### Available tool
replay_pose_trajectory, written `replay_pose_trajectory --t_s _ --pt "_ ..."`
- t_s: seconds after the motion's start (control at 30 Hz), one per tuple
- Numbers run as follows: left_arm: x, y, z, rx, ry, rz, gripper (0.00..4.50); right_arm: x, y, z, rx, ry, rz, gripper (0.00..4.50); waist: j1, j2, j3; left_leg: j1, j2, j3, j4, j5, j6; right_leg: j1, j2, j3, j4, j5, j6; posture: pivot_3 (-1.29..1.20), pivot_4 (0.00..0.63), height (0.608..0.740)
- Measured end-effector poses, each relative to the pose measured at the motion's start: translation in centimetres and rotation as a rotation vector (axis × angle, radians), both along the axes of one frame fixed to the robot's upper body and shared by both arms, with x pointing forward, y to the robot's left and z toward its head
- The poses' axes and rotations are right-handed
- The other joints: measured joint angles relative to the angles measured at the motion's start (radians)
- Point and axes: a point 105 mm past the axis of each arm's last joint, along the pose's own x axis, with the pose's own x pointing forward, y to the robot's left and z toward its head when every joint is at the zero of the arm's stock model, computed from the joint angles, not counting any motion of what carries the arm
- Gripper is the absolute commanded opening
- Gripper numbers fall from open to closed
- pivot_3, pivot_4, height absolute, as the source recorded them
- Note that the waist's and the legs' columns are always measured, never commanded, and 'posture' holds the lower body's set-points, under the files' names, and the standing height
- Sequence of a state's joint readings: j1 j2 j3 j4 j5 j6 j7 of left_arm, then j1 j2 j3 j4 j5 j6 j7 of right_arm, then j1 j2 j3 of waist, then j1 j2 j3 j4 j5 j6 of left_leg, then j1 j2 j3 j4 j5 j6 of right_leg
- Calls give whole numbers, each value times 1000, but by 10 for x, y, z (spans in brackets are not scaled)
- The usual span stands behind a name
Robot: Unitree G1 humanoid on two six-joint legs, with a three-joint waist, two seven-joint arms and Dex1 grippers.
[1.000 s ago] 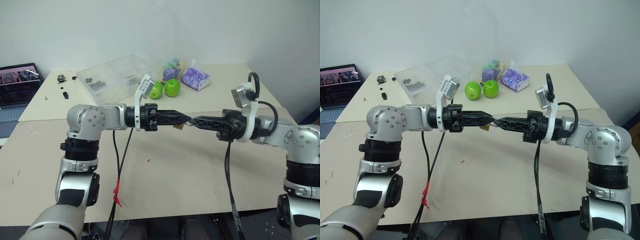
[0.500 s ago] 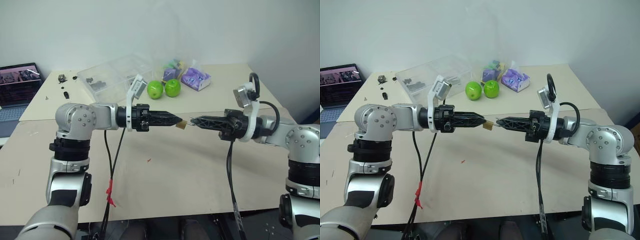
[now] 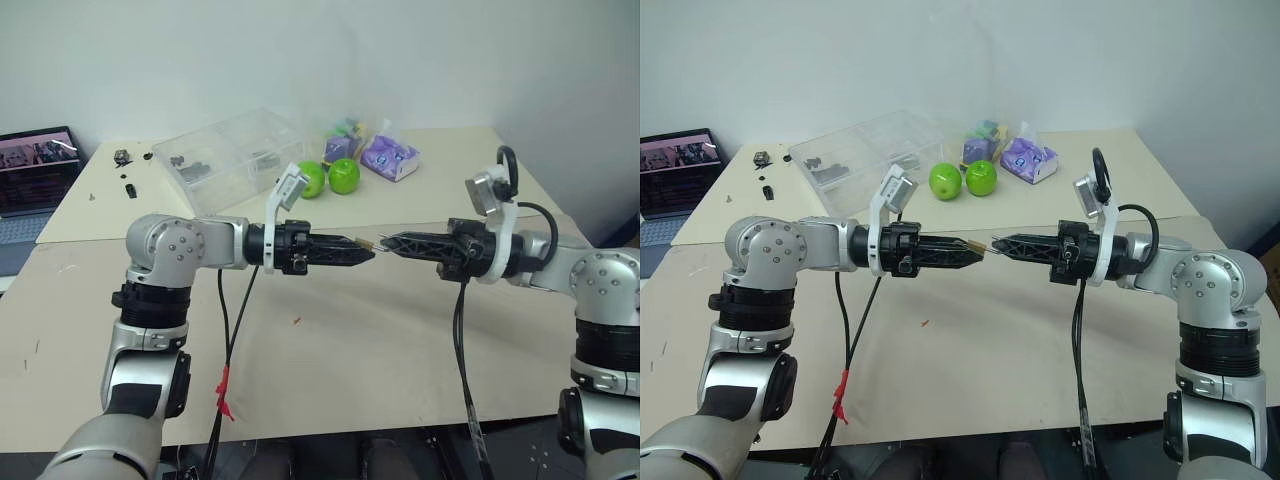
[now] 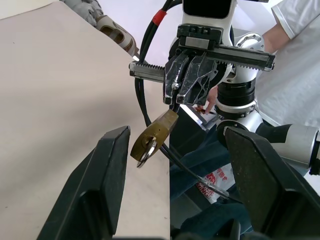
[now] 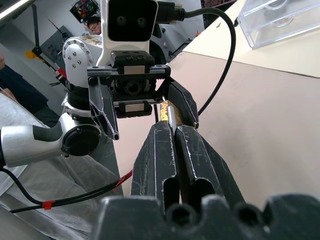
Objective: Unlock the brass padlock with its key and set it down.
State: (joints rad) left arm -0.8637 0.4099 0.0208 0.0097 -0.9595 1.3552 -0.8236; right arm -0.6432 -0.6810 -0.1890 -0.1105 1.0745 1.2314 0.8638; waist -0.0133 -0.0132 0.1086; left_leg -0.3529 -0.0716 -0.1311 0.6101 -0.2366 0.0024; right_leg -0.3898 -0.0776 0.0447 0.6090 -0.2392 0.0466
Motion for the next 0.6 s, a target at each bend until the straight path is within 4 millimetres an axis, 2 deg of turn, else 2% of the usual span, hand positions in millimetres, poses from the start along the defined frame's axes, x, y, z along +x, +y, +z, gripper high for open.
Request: replay_pose_trajectory --t_s 0.6 --pt "4 5 0 15 -7 29 3181 0 0 0 0 0 2 0 0 0 0 0 0 0 0 0 0 0 0 0 0 0 0 0 150 740"
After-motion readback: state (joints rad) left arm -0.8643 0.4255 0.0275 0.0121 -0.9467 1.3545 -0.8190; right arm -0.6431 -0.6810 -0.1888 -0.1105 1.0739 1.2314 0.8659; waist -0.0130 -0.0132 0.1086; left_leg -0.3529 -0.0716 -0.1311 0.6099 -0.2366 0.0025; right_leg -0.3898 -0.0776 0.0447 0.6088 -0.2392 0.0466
